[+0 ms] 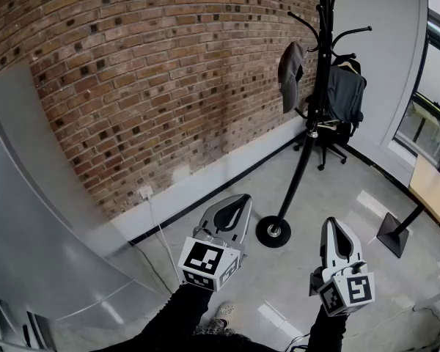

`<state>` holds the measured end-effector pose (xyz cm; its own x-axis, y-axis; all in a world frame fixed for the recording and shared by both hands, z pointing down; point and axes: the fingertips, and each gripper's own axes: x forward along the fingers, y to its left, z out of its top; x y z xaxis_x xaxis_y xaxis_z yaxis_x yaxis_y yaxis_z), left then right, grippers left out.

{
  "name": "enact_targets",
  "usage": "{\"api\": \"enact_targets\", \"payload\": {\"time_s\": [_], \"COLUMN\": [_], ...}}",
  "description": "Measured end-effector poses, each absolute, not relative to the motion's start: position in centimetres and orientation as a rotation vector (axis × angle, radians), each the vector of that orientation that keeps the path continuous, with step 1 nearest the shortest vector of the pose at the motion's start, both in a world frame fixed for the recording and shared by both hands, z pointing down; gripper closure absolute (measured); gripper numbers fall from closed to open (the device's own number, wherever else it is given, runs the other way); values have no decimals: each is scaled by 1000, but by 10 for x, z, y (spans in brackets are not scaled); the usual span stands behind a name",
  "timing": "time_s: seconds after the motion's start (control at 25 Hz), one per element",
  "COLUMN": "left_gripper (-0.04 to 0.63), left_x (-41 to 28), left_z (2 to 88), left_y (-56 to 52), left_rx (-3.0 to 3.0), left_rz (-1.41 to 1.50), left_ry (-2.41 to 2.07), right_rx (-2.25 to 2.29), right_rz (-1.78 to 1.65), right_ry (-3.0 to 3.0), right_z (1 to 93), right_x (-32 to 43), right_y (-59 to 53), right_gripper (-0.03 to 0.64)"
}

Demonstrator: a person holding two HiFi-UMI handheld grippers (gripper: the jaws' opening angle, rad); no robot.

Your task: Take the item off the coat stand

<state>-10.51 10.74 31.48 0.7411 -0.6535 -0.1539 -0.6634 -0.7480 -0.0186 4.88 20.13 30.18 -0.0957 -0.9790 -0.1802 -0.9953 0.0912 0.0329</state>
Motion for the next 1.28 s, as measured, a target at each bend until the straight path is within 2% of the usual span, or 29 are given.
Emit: {"api": "enact_targets", "payload": {"time_s": [0.56, 1.28], "left_gripper": [588, 588], "left_x": [-87, -32], "left_z": [312, 331], "left_y": [-25, -105], "left_rx": [-2881, -2895], "left_rz": [206, 141], "left_ry": [1049, 1054], "right_rx": [-2048, -2095], "right_rz": [296, 245], "right_ry": [2203, 2187], "right_z": [288, 301], "right_x": [64, 129], "right_y": [77, -12], "right_gripper": [609, 609]}}
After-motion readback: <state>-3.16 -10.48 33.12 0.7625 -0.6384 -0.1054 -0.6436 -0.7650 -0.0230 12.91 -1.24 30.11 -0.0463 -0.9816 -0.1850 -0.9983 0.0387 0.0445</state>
